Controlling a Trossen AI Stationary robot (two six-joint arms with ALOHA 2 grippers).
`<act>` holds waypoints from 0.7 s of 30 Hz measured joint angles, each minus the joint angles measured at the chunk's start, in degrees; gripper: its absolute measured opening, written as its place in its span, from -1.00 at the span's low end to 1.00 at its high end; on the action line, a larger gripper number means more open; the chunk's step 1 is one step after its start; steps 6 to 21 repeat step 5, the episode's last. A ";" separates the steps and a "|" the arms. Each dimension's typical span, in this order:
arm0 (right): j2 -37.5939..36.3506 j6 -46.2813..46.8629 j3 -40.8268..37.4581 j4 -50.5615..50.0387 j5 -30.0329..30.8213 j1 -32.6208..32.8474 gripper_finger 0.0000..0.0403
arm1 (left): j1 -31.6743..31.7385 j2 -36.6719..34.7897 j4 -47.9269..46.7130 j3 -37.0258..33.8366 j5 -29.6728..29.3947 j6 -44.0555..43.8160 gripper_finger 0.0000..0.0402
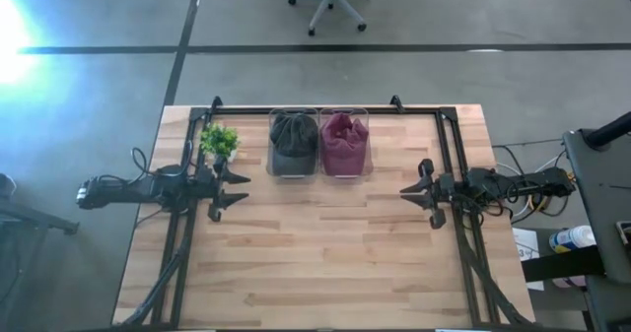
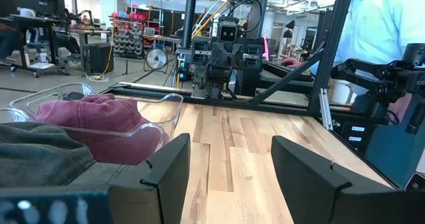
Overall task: Pick & Place hat
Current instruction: Return to Home Position
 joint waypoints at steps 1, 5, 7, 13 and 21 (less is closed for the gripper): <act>0.00 0.08 0.00 0.00 0.00 0.00 -0.71 | 0.00 0.00 -0.01 0.00 0.00 0.01 0.03; 0.00 -0.02 0.00 0.00 -0.01 0.00 -0.71 | 0.00 0.00 -0.01 0.00 0.00 0.01 0.03; 0.00 -0.02 0.00 0.00 -0.01 0.00 -0.71 | 0.00 0.00 -0.01 0.00 0.00 0.01 0.03; 0.00 -0.02 0.00 0.00 -0.01 0.00 -0.71 | 0.00 0.00 -0.01 0.00 0.00 0.01 0.03; 0.00 -0.02 0.00 0.00 -0.01 0.00 -0.71 | 0.00 0.00 -0.01 0.00 0.00 0.01 0.03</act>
